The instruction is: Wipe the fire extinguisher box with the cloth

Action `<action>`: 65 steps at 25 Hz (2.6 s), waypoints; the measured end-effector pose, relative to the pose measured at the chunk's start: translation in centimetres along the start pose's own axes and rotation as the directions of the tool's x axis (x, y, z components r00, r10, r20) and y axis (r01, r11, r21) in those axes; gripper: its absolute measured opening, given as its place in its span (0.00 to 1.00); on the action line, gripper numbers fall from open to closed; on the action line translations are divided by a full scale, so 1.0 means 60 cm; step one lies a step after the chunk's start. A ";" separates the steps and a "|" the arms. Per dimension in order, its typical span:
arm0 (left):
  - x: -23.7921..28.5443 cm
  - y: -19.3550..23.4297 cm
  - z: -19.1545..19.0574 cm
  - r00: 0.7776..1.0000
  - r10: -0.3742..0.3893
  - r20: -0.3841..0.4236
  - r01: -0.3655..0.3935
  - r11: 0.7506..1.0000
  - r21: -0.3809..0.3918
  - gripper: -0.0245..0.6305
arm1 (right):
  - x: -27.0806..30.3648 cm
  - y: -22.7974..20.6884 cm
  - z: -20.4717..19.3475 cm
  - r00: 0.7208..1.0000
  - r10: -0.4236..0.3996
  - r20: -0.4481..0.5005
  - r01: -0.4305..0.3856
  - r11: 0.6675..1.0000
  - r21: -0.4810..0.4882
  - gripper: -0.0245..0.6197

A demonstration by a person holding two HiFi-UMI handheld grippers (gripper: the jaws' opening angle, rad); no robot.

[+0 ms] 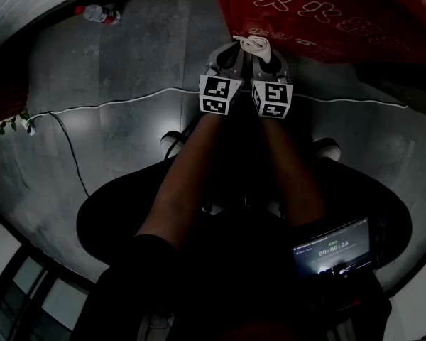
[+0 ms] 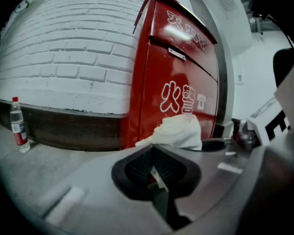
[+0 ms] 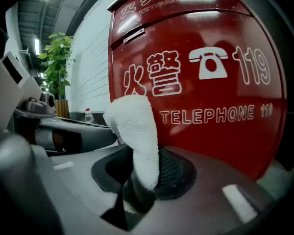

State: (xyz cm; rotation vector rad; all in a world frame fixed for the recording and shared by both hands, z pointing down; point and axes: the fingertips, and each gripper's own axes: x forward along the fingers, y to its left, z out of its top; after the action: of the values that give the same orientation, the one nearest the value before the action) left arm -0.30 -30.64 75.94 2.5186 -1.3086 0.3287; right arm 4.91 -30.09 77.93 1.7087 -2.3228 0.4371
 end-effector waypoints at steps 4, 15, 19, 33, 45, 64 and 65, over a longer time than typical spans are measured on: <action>0.017 -0.037 -0.006 0.999 -0.038 -0.012 0.038 0.999 0.016 0.04 | -0.022 -0.048 -0.012 0.999 -0.050 -0.011 0.050 0.998 0.027 0.21; 0.083 -0.183 0.023 0.985 -0.172 -0.007 0.172 0.982 0.073 0.04 | -0.094 -0.193 -0.023 0.984 -0.178 -0.010 0.179 0.981 0.072 0.21; 0.104 -0.232 0.029 0.979 -0.202 -0.005 0.202 0.977 0.071 0.04 | -0.126 -0.258 -0.031 0.973 -0.231 -0.015 0.231 0.968 0.096 0.21; 0.092 -0.278 0.063 0.974 -0.225 0.013 0.222 0.966 0.130 0.04 | -0.201 -0.387 -0.020 0.924 -0.381 0.003 0.378 0.917 0.130 0.20; -0.027 -0.255 0.205 0.977 -0.169 0.128 0.146 0.974 0.175 0.04 | -0.258 -0.250 0.205 0.947 -0.224 0.232 0.229 0.973 0.004 0.20; -0.315 -0.223 0.504 0.931 -0.141 0.336 0.082 0.980 0.183 0.04 | -0.413 0.042 0.553 0.898 0.208 0.388 -0.152 0.974 -0.169 0.20; -0.325 -0.229 0.504 0.928 -0.151 0.339 0.092 0.979 0.184 0.04 | -0.422 0.038 0.555 0.896 0.209 0.391 -0.157 0.974 -0.161 0.20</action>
State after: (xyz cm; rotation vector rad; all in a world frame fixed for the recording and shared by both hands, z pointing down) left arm 2.18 -18.93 39.33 2.8850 -1.2788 -0.0498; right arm 10.09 -19.19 37.82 1.6526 -2.7479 -0.0482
